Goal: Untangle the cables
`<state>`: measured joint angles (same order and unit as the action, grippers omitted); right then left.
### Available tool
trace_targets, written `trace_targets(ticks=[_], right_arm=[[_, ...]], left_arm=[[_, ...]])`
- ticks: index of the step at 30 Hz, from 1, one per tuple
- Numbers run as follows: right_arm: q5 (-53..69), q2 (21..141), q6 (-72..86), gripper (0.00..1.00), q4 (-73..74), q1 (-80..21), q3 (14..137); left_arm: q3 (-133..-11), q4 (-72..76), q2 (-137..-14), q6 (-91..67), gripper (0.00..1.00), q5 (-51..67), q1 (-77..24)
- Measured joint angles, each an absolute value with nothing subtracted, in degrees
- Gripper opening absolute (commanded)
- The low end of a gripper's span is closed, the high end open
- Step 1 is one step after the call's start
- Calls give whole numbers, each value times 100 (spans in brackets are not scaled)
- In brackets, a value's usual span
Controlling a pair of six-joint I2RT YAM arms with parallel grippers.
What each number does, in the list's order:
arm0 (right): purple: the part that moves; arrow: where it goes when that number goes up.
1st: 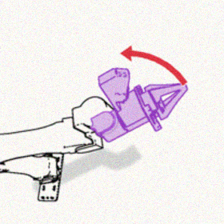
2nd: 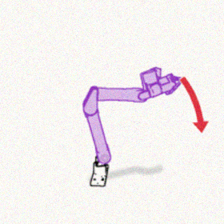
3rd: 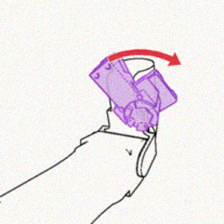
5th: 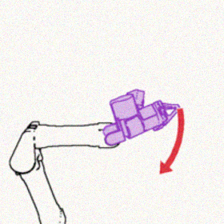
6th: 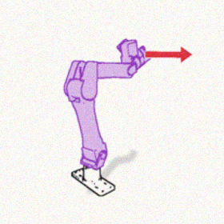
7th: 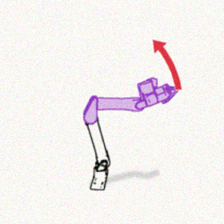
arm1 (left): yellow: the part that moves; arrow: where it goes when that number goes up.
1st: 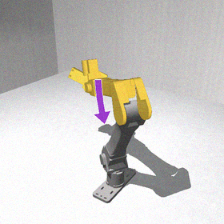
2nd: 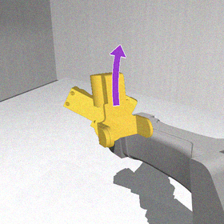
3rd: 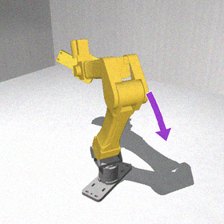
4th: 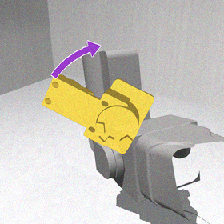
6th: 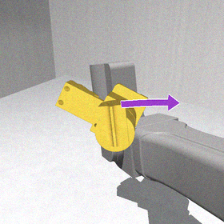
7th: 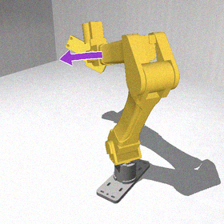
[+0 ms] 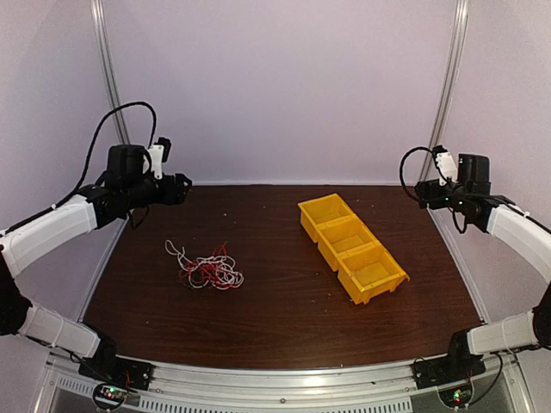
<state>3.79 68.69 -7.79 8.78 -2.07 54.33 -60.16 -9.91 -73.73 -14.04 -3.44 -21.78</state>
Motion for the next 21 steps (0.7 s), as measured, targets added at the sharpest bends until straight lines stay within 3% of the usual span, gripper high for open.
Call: trace_targets(ticks=[7, 16, 21], right_arm=[[1116, 6536, -1828, 95, 1612, 12, 5282], [1555, 5483, -3938, 65, 3035, 80, 4639], [1509, 5227, -4768, 55, 3610, 106, 4027]], left_arm=[[-5944, -578, -7631, -1205, 80, 137, -2515], [-6062, -427, -8298, -991, 82, 687, -3509], [-6178, -447, -8737, -1100, 88, 707, -4333]])
